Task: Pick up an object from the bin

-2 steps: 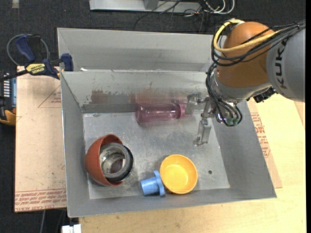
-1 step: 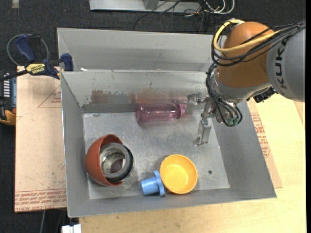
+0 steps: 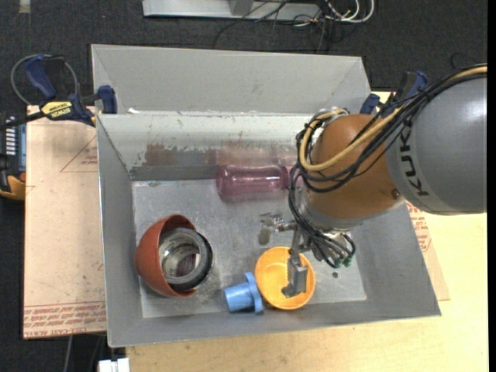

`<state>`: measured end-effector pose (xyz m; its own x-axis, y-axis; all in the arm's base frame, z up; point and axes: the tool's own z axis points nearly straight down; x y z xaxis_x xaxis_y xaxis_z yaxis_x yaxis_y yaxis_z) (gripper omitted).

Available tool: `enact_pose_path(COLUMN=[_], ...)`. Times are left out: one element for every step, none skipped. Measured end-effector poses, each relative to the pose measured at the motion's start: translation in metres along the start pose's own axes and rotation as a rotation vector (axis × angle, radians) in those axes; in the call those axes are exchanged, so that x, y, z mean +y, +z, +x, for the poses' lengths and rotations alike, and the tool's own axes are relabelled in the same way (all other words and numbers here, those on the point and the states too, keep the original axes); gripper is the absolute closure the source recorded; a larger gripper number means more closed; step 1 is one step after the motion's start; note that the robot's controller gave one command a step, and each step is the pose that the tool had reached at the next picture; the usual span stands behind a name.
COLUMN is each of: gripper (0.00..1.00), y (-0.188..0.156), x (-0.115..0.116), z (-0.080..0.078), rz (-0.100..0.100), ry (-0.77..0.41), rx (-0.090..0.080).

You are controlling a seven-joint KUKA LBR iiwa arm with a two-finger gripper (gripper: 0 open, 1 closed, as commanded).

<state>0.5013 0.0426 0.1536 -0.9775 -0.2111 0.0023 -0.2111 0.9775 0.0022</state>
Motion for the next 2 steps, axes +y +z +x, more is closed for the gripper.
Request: enact_pose_path(gripper=[0.0, 0.0], y=[-0.003, -0.002], x=[-0.009, -0.019], z=[-0.009, -0.021], rz=[-0.003, 0.002], ry=[0.041, 0.275], rx=[0.002, -0.007])
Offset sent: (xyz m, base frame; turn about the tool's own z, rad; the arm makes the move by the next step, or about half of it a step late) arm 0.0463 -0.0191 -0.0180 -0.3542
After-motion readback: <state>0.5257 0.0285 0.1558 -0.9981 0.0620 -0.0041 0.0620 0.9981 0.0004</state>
